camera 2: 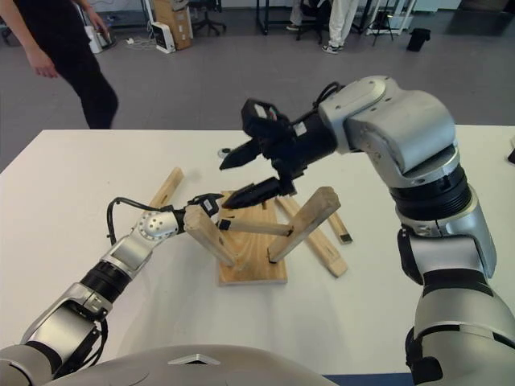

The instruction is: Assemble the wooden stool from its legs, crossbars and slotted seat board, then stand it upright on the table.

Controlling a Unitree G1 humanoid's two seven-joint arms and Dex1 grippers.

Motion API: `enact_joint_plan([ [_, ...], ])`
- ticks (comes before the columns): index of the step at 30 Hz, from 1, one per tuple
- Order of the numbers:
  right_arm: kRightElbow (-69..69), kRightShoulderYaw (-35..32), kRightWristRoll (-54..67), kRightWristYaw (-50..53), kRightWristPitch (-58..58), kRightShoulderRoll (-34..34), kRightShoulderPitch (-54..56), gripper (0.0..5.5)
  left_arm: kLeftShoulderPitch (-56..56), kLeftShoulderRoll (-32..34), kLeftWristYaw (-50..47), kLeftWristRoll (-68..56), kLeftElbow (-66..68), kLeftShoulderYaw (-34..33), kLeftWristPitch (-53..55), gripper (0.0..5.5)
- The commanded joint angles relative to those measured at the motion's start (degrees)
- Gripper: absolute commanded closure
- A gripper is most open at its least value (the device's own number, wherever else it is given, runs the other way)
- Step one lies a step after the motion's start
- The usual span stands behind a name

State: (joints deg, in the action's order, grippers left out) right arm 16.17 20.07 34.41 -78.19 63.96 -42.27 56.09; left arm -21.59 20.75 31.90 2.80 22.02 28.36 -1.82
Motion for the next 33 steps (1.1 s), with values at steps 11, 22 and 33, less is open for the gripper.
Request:
enact_joint_plan([
  [11,2.3,9.3,-4.7,6.2,-3.3,1.2,-6.6,1.37,9.2,2.6,0.5,8.3,12.8,5.5,6.9,2.15],
  [22,7.3,13.9,-4.0,-1.3,-5.3,-3.5,-8.1,1.37,9.1,2.1,0.3,8.2,13.3,5.5,6.9,2.15],
  [33,9.3,16.8,-6.7,-6.2,-10.8,-7.3,-9.7,1.37,8.7,2.2,0.2,8.2,13.3,5.6,7.0,2.15],
])
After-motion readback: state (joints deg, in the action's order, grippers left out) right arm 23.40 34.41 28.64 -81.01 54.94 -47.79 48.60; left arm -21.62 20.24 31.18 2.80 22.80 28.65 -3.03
